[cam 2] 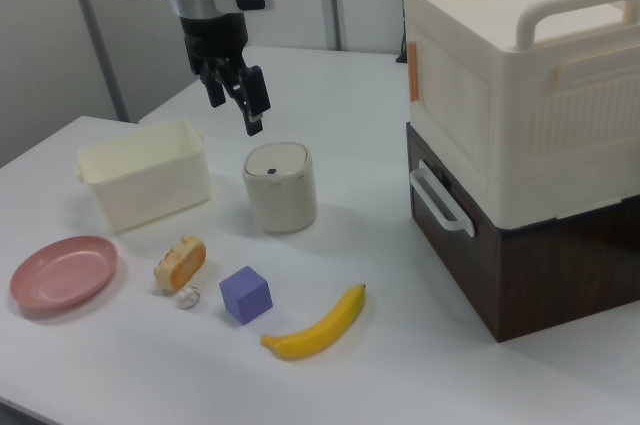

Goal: Open the trash can

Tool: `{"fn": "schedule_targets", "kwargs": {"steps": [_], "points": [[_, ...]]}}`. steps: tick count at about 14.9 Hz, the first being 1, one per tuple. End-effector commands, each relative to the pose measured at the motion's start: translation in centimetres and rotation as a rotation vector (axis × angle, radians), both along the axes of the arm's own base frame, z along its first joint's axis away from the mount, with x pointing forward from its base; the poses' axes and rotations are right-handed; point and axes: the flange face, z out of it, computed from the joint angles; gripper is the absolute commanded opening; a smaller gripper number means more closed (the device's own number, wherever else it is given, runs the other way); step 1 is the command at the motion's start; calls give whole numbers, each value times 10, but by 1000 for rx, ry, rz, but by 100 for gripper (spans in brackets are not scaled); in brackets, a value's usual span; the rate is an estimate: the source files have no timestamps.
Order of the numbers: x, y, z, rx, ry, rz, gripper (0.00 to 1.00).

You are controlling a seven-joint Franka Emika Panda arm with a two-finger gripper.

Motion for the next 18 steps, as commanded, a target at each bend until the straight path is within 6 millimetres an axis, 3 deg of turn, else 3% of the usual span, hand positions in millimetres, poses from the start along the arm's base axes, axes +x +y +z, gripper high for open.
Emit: {"fn": "schedule_targets", "kwargs": {"steps": [1, 10, 18], "points": [[-5, 5, 1, -11, 24, 16, 100], [-5, 3, -2, -42, 41, 38, 100], [1, 15, -5, -71, 57, 30, 100]]}}
